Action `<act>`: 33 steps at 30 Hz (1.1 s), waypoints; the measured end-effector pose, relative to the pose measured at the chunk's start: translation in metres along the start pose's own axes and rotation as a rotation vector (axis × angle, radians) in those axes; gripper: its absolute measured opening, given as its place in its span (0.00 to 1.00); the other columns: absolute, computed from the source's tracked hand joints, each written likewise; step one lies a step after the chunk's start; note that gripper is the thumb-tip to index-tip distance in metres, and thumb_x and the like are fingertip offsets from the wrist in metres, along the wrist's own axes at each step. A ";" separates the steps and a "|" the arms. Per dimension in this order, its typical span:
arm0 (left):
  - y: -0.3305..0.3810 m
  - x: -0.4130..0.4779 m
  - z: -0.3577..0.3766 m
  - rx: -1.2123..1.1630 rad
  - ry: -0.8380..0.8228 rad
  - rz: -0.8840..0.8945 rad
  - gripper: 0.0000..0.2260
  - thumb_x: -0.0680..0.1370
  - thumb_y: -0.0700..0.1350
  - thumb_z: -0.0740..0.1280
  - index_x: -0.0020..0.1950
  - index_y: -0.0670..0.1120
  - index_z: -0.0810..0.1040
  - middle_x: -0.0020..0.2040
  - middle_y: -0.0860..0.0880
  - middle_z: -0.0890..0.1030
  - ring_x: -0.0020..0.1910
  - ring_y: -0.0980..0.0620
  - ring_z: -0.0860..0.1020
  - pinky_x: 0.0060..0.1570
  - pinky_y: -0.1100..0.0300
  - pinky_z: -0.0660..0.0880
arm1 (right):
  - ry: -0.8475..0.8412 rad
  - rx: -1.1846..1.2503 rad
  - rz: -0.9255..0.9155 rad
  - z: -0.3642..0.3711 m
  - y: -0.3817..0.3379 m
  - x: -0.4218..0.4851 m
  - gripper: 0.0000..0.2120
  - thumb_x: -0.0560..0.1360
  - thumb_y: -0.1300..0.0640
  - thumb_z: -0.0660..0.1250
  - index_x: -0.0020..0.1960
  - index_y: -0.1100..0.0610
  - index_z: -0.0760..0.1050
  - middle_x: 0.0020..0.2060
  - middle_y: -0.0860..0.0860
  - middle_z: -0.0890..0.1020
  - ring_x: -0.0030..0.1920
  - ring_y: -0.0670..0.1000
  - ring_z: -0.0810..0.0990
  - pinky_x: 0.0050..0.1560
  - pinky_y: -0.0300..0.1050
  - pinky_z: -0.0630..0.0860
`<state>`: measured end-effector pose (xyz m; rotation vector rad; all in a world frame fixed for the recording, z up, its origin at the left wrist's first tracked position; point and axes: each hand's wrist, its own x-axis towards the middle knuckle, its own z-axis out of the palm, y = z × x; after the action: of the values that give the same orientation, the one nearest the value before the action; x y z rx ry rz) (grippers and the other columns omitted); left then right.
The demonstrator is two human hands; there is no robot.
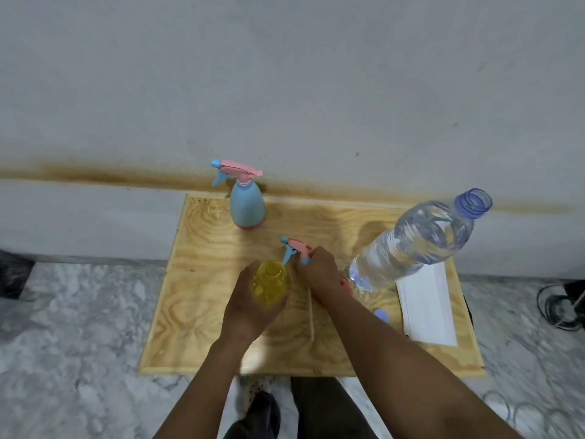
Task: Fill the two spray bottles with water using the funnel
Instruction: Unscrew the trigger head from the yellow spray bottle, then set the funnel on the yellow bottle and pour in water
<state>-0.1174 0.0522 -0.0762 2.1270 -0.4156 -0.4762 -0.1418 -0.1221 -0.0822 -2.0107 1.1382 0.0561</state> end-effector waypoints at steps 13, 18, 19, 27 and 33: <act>-0.001 -0.003 -0.001 -0.074 0.010 0.033 0.33 0.66 0.57 0.79 0.66 0.55 0.69 0.57 0.57 0.77 0.55 0.57 0.77 0.52 0.55 0.78 | 0.016 0.025 -0.030 -0.003 0.002 -0.004 0.12 0.74 0.57 0.69 0.55 0.60 0.77 0.49 0.52 0.80 0.50 0.54 0.79 0.50 0.49 0.77; -0.001 -0.002 0.000 -0.066 0.011 0.024 0.34 0.64 0.61 0.77 0.67 0.55 0.69 0.57 0.56 0.76 0.54 0.56 0.77 0.51 0.54 0.79 | 0.025 0.003 -0.070 -0.007 0.004 -0.012 0.12 0.75 0.57 0.68 0.58 0.59 0.79 0.54 0.53 0.82 0.53 0.53 0.80 0.51 0.44 0.74; -0.001 -0.001 0.001 -0.061 0.011 0.022 0.35 0.65 0.60 0.78 0.67 0.55 0.69 0.58 0.56 0.76 0.54 0.55 0.77 0.51 0.54 0.79 | 0.033 0.007 -0.078 -0.009 0.003 -0.016 0.14 0.76 0.56 0.68 0.60 0.58 0.78 0.55 0.53 0.82 0.54 0.53 0.80 0.52 0.44 0.74; 0.003 0.002 0.003 -0.036 -0.006 -0.045 0.34 0.66 0.55 0.80 0.67 0.54 0.68 0.58 0.52 0.76 0.55 0.49 0.77 0.51 0.51 0.78 | 0.292 0.038 -0.238 -0.039 0.005 -0.073 0.12 0.77 0.47 0.67 0.59 0.50 0.78 0.49 0.42 0.81 0.44 0.41 0.79 0.44 0.39 0.76; 0.020 -0.002 0.005 0.044 0.047 -0.056 0.35 0.67 0.52 0.79 0.70 0.48 0.68 0.66 0.46 0.71 0.62 0.45 0.74 0.54 0.51 0.75 | 0.463 0.151 -0.255 -0.076 0.024 -0.113 0.12 0.78 0.53 0.67 0.60 0.51 0.77 0.54 0.46 0.80 0.53 0.44 0.77 0.52 0.43 0.75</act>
<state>-0.1237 0.0383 -0.0623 2.1925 -0.3433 -0.4524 -0.2509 -0.0998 -0.0010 -2.0689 1.1089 -0.6359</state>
